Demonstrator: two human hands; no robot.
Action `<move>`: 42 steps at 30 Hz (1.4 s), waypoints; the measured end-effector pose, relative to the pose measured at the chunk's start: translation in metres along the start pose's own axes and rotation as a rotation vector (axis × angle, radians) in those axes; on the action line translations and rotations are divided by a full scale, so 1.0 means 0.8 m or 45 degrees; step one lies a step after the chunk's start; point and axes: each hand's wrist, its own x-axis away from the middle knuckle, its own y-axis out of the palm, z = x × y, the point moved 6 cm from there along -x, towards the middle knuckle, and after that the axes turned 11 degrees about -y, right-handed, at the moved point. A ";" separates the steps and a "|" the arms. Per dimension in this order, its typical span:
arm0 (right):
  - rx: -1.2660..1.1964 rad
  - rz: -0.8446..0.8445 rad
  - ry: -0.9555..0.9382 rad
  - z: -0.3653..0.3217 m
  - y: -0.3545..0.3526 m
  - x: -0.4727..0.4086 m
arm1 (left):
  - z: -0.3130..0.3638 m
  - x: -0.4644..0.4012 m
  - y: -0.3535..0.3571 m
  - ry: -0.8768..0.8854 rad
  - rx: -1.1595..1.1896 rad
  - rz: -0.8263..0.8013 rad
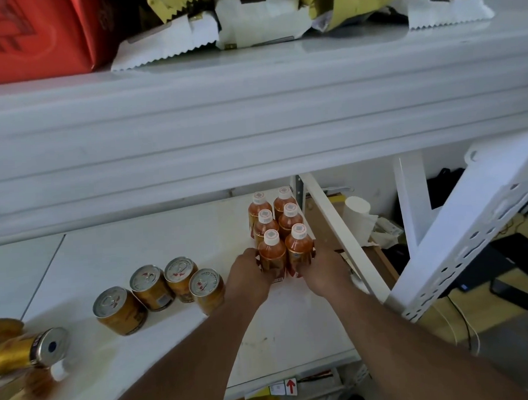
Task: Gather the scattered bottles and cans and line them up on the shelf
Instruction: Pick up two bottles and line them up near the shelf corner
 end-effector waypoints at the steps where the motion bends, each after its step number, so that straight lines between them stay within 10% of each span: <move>1: 0.006 0.000 0.007 0.001 0.001 0.000 | 0.000 -0.001 0.001 -0.003 0.004 -0.005; 17: 0.033 -0.092 -0.001 -0.017 -0.008 0.037 | 0.005 0.047 -0.018 0.140 0.075 0.000; 26: 0.389 -0.147 -0.321 -0.047 -0.016 0.093 | -0.012 0.096 -0.028 0.310 -0.457 0.030; 32: 0.849 -0.461 -0.466 -0.055 -0.011 0.146 | -0.037 0.155 -0.039 0.204 -0.640 0.000; 42: 0.695 -0.560 -0.593 -0.073 -0.001 0.220 | -0.082 0.248 -0.067 0.073 -0.721 0.052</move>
